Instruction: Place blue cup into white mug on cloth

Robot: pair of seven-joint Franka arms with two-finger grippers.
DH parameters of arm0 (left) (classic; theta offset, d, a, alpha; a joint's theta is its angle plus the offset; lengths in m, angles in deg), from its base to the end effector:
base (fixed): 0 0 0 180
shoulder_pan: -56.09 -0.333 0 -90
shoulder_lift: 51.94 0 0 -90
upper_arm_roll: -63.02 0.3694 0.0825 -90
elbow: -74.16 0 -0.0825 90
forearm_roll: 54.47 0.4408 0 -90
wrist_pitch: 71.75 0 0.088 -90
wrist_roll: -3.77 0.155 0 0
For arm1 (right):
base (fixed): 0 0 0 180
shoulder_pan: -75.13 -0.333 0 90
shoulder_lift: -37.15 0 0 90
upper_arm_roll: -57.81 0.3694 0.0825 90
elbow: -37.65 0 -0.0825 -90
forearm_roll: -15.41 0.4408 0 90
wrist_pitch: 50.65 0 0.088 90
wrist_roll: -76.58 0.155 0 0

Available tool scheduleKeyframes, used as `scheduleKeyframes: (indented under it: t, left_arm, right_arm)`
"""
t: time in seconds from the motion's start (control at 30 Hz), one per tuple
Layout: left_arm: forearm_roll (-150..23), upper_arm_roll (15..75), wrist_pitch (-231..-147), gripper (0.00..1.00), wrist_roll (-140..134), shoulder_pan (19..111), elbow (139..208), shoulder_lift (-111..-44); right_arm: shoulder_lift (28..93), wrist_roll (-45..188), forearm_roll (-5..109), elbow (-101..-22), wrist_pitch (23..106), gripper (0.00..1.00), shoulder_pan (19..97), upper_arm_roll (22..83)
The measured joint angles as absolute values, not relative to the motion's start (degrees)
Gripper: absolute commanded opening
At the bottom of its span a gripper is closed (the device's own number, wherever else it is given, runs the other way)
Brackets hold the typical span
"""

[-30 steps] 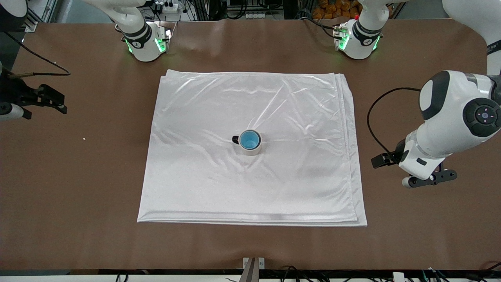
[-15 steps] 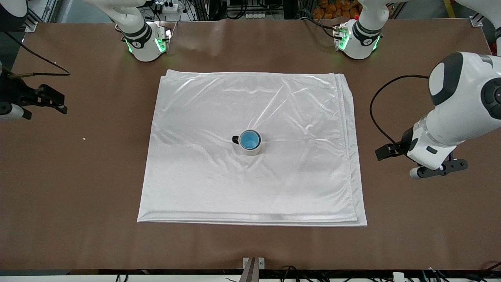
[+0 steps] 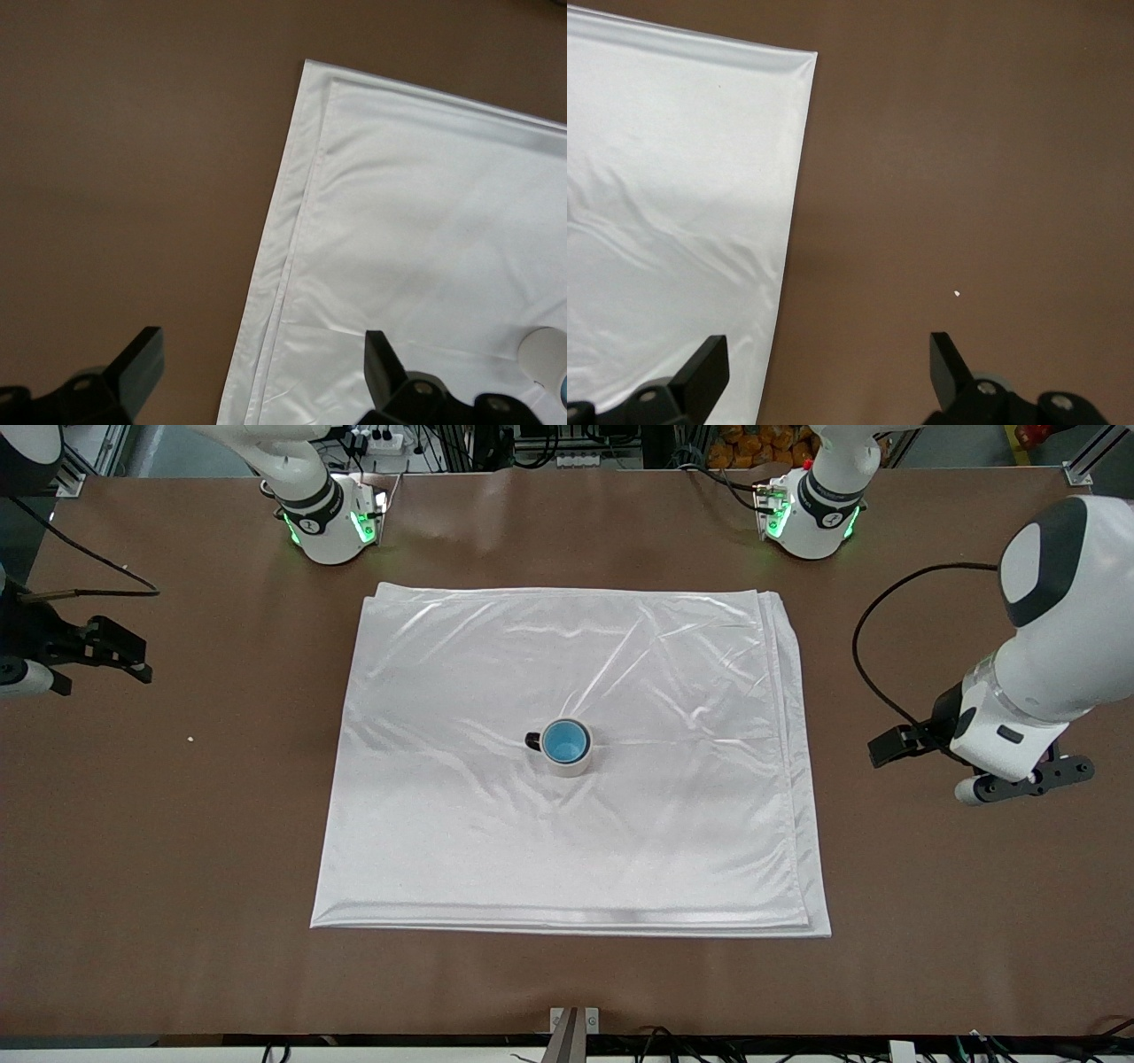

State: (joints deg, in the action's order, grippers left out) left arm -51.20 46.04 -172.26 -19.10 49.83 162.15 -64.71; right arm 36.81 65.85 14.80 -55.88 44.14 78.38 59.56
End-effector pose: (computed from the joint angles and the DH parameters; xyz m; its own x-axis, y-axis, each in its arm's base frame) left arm 0.6885 -0.1049 0.5243 0.9783 0.2074 0.0017 0.2073 -0.9782 0.0099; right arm 0.6171 -0.0177 0.6083 0.9866 0.1613 0.0254 0.1609 -0.9868 0.0158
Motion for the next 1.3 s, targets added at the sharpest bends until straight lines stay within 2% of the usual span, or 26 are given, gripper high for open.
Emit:
scheduleKeyframes:
  t: [0.23, 0.6, 0.77, 0.97, 1.3]
  left_arm:
    - [-51.28, 46.07, -166.91, 1.0, -14.11, 49.6, 164.38, -59.78]
    - [-51.59, 47.08, -163.5, 1.0, -8.18, 48.12, 165.51, -56.63]
    - [-51.67, 51.14, -163.5, 1.0, -6.75, 51.33, 165.53, -56.27]
    - [-51.73, 60.56, -163.51, 1.0, -2.19, 59.54, 165.5, -55.65]
    - [-51.76, 62.8, -163.22, 1.0, 2.03, 60.26, 165.48, -53.82]
  right_arm:
    - [36.81, 65.85, 14.8, -55.87, 44.2, 1.0, 78.39, 59.55]
    - [36.86, 65.92, 14.8, -55.88, 44.45, 1.0, 78.41, 59.54]
    - [36.95, 66.34, 14.8, -55.97, 45.66, 1.0, 78.55, 59.5]
    - [36.99, 70.64, 14.82, -56.07, 45.71, 1.0, 78.56, 59.48]
    - [37.0, 72.77, 14.83, -56.41, 45.78, 1.0, 78.53, 59.49]
